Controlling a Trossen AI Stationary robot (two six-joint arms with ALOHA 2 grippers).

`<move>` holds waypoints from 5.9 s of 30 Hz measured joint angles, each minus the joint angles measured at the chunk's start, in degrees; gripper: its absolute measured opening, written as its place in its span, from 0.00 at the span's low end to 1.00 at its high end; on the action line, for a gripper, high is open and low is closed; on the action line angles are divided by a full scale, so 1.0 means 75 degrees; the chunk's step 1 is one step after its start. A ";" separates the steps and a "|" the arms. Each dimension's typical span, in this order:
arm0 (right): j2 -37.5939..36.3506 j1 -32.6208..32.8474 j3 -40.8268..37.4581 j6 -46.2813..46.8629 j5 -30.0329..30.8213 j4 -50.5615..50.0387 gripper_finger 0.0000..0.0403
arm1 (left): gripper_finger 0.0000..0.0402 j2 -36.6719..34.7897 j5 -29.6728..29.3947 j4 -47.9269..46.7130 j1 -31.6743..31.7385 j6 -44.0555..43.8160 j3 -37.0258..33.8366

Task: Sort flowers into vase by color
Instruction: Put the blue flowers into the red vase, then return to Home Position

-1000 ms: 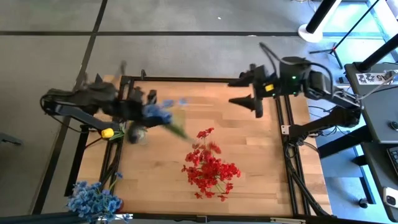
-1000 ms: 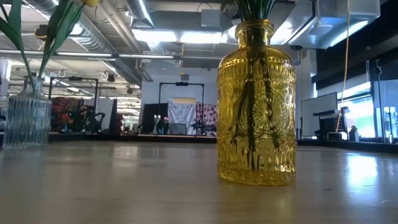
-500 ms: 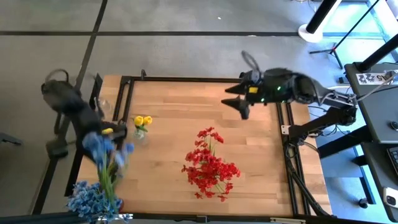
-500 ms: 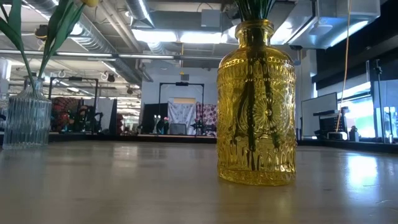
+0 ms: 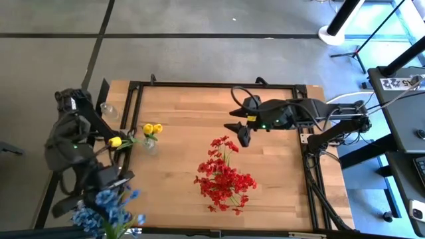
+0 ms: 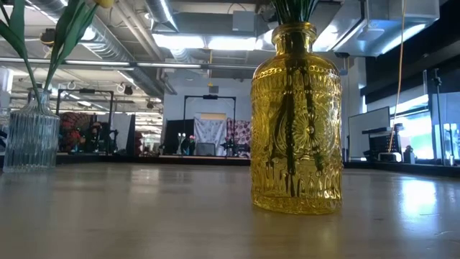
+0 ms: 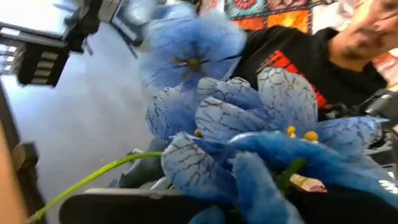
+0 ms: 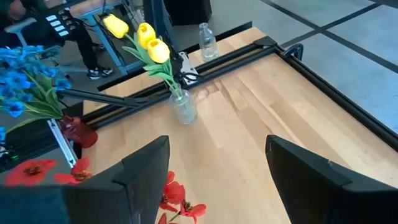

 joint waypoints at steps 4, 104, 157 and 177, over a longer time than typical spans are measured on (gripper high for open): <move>-0.0002 -0.0005 0.0000 -0.0003 0.0109 0.0010 0.66 | 0.01 0.0677 -0.0228 -0.0519 -0.0341 0.0181 0.1107; -0.0008 -0.0003 0.0000 -0.0008 0.0200 -0.1345 0.66 | 0.13 0.2538 -0.3299 -0.6762 -0.1752 -0.4978 -0.0046; -0.1215 0.0003 0.0006 -0.2848 -0.0403 0.1433 0.66 | 0.44 0.0816 -0.2546 -0.4877 0.5805 0.2020 0.2403; -0.4583 -0.0006 -0.5362 -0.2200 -0.0280 0.3674 0.66 | 0.44 -0.0439 -0.2685 -0.3083 0.9545 0.4161 0.2204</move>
